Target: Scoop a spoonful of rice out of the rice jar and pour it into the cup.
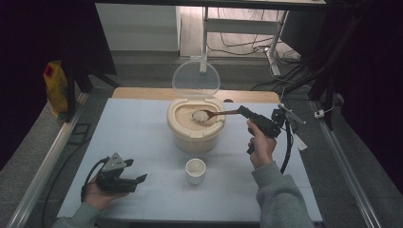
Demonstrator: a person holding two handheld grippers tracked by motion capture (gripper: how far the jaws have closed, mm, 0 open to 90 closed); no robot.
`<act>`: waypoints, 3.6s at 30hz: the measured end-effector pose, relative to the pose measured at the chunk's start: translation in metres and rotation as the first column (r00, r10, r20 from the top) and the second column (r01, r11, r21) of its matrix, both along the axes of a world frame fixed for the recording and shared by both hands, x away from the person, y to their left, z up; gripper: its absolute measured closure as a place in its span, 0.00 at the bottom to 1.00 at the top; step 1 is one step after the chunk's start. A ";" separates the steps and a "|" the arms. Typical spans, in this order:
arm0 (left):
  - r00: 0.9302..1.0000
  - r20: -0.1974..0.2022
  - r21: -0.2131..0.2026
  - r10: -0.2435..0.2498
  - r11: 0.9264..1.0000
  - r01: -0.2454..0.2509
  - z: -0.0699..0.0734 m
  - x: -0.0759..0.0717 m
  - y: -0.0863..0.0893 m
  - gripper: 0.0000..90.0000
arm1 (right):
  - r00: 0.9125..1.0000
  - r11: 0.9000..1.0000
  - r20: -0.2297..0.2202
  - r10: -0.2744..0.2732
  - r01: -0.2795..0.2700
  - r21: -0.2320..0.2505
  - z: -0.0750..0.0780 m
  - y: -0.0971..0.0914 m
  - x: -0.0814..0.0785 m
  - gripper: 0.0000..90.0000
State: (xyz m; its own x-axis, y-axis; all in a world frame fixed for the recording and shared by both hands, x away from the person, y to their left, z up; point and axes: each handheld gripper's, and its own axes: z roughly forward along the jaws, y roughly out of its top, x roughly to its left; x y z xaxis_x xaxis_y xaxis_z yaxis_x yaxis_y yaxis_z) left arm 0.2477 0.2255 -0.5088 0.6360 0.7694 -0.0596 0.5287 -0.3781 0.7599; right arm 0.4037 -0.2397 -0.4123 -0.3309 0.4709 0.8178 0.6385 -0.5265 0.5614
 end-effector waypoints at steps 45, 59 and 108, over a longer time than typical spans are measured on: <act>1.000 -0.010 0.009 0.007 1.000 -0.007 -0.002 0.004 -0.001 0.24 | 0.981 0.981 -0.025 0.193 -0.193 -0.005 -0.014 -0.023 -0.054 0.92; 1.000 -0.011 0.010 0.008 1.000 -0.007 -0.002 0.005 -0.001 0.24 | 0.973 0.973 -0.044 0.227 -0.229 -0.043 -0.023 -0.019 -0.060 0.92; 1.000 -0.009 0.011 0.008 1.000 -0.008 -0.002 0.005 0.000 0.24 | 0.891 0.794 0.217 0.398 -0.216 -0.569 0.016 0.028 -0.085 0.92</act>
State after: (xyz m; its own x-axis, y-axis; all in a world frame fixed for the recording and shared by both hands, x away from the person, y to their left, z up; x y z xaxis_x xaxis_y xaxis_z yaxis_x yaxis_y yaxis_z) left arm 0.2526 0.2259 -0.5112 0.6295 0.7749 -0.0567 0.5387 -0.3827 0.7506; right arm 0.3185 -0.2120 -0.3967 -0.7225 0.6182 0.3095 0.4594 0.0948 0.8832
